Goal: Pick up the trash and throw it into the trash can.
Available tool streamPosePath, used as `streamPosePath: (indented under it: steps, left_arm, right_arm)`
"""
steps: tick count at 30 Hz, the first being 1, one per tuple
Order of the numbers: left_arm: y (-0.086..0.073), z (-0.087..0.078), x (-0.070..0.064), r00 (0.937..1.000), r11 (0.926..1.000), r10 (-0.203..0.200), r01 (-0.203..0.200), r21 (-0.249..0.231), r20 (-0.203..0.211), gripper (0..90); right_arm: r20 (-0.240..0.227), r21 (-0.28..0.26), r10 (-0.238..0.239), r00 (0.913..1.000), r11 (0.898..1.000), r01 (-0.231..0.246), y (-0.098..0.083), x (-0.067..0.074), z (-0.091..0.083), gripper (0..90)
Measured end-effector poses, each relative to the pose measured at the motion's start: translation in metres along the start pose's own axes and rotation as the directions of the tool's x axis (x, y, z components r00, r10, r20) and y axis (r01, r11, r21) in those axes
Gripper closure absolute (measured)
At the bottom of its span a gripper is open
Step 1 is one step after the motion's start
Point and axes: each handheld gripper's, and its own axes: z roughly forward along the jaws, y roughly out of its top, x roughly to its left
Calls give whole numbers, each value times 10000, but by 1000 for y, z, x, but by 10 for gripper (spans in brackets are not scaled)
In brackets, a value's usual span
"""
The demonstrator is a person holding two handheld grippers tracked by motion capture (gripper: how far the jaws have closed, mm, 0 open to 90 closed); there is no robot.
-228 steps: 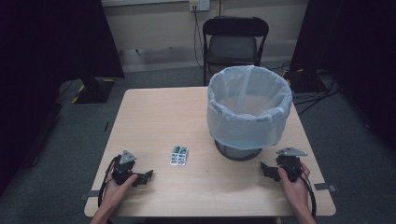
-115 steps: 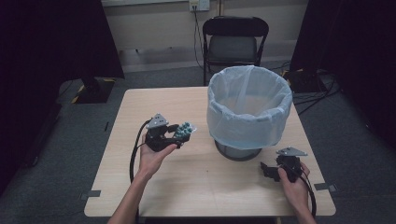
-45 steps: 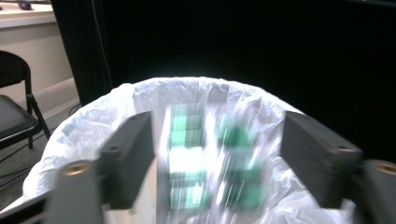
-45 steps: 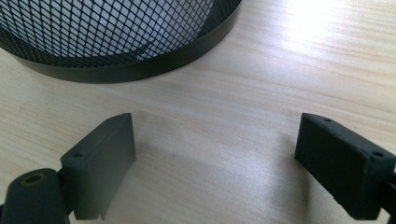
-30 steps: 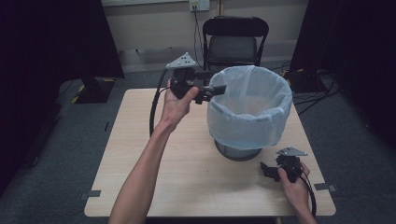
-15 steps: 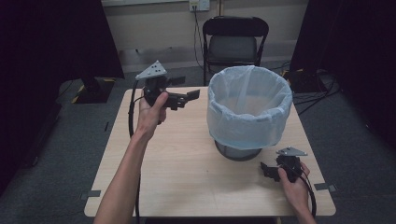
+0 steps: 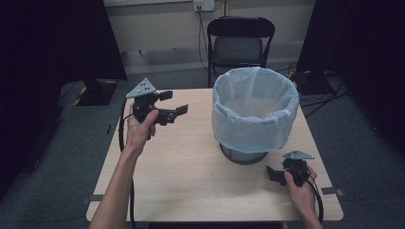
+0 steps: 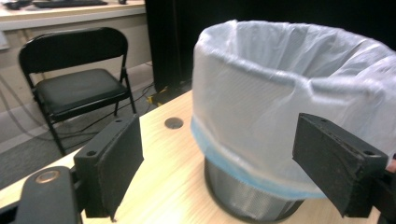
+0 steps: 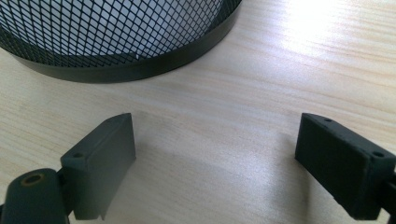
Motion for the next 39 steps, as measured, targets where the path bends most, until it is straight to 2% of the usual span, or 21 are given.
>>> streamPosePath:
  steps: [7, 10, 14, 15, 17, 18, 20, 21, 22, 25, 26, 27, 29, 30, 31, 34, 36, 39]
  left_arm:
    - [-25, -16, 5, 9967, 9995, -59, 84, 292, -814, 164]
    - [-37, -21, 7, 9952, 9988, -162, 206, 443, -964, 164]
    - [-61, -30, 12, 9905, 9973, -346, 429, 601, -1330, 161]
    - [-61, -30, 12, 9905, 9973, -346, 429, 601, -1330, 160]
    - [-72, -34, 12, 9876, 9964, -381, 491, 693, -1521, 158]
    - [-83, -38, 13, 9842, 9950, -487, 628, 783, -1700, 158]
    - [-88, -40, 14, 9832, 9940, -485, 647, 876, -1758, 158]
    - [-100, -43, 15, 9783, 9917, -563, 779, 1027, -1992, 158]
    - [-100, -43, 15, 9783, 9917, -563, 779, 1027, -1992, 158]
    - [-121, -49, 17, 9694, 9845, -882, 1198, 1279, -2292, 158]
    - [-121, -49, 17, 9694, 9845, -882, 1198, 1279, -2292, 158]
    - [-131, -49, 17, 9677, 9801, -916, 1293, 1506, -2348, 159]
    - [-135, -50, 17, 9682, 9779, -849, 1263, 1666, -2355, 160]
    - [-144, -51, 17, 9658, 9733, -782, 1276, 1906, -2471, 161]
    - [-144, -51, 17, 9658, 9733, -782, 1276, 1906, -2471, 161]
    - [-158, -53, 17, 9590, 9665, -923, 1510, 2076, -2681, 166]
    - [-167, -55, 16, 9498, 9643, -1004, 1663, 2062, -2964, 174]
    - [-183, -56, 13, 9498, 9526, -937, 1727, 2506, -2986, 167]
  right_arm:
    - [-1, 3, 1, 10000, 10000, -1, 0, 0, 0, 113]
    - [0, 0, -3, 10000, 10000, 3, 0, 0, 0, 113]
    - [-3, 3, 2, 10000, 10000, -2, 0, 0, 0, 113]
    - [-3, 3, 2, 10000, 10000, -2, 0, 0, 0, 113]
    - [-1, 2, 5, 10000, 10000, -5, 0, 0, 0, 113]
    - [-4, 2, -3, 10000, 10000, 3, 0, 0, 0, 113]
    - [-1, 3, 1, 10000, 10000, -1, 0, 0, 0, 113]
    - [-1, -2, -11, 10000, 10000, 11, 0, 0, 0, 113]
    - [-1, -2, -11, 10000, 10000, 11, 0, 0, 0, 113]
    - [-4, 2, -6, 10000, 10000, 6, 0, 0, 0, 113]
    - [-4, 2, -6, 10000, 10000, 6, 0, 0, 0, 113]
    - [0, 1, -3, 10000, 10000, 3, 0, 0, 0, 113]
    - [-2, 3, 0, 10000, 10000, 0, 0, 0, 0, 113]
    - [-2, 3, 1, 10000, 10000, -1, 0, 0, 0, 112]
    - [-3, 5, 8, 10000, 10000, -8, 0, 0, 0, 113]
    - [-2, 4, 2, 10000, 10000, -2, 0, 0, 0, 113]
    - [-2, 1, -7, 10000, 10000, 7, 0, 0, 0, 113]
    - [-4, 1, -6, 10000, 10000, 6, 0, 0, 0, 113]
